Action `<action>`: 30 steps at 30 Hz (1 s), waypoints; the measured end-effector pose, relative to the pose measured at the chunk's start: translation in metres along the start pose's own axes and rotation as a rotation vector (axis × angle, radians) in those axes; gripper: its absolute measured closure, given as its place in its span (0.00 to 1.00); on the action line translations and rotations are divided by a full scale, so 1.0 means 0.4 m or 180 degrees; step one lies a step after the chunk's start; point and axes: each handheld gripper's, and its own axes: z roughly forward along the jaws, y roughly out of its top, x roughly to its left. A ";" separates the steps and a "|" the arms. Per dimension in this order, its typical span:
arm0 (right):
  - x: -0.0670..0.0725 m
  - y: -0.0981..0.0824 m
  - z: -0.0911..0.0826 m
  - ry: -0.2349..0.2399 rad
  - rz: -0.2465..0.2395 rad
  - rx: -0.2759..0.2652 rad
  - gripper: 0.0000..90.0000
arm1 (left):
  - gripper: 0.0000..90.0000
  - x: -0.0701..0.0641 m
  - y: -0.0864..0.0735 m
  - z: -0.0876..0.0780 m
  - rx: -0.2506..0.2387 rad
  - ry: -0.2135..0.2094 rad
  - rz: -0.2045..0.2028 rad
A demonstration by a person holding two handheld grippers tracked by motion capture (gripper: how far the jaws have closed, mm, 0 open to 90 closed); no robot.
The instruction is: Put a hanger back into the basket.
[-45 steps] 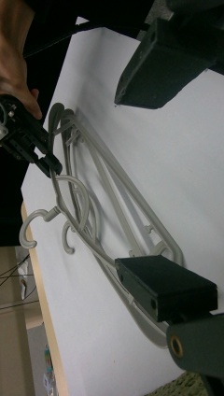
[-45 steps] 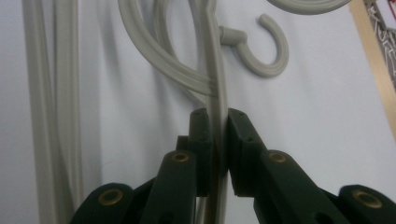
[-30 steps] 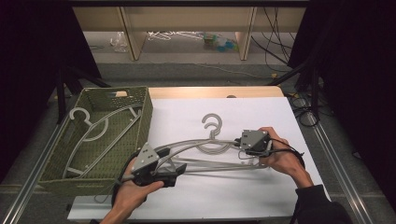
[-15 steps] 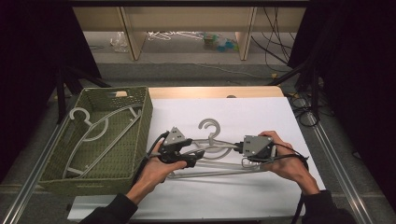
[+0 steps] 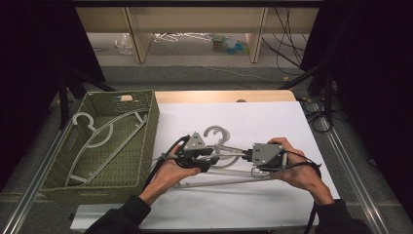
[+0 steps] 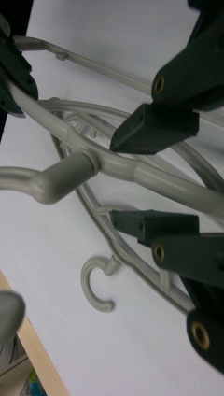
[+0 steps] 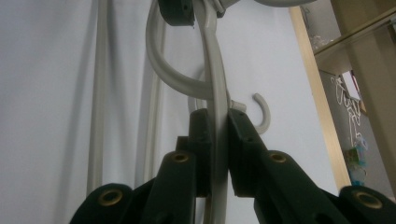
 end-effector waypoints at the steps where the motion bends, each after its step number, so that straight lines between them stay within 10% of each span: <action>1: -0.003 0.000 0.000 -0.0015 -0.0040 -0.0015 0.90 | 0.75 -0.001 0.001 0.003 -0.0003 0.0003 0.0047; 8: -0.001 -0.002 0.000 -0.0020 0.0007 -0.0030 0.89 | 0.83 -0.013 0.015 -0.014 0.0140 -0.0067 0.0299; 18: -0.003 0.001 0.007 -0.0042 0.0291 -0.0081 0.69 | 0.89 -0.032 0.020 -0.039 0.0211 -0.0200 0.0026; 21: -0.002 -0.002 -0.018 -0.0155 0.0785 -0.0178 0.56 | 0.89 -0.021 0.013 -0.061 0.0237 -0.0177 -0.0078; 30: 0.015 -0.016 -0.067 -0.0413 0.1496 -0.0532 0.45 | 0.89 0.010 0.012 -0.146 0.0176 -0.0073 -0.0348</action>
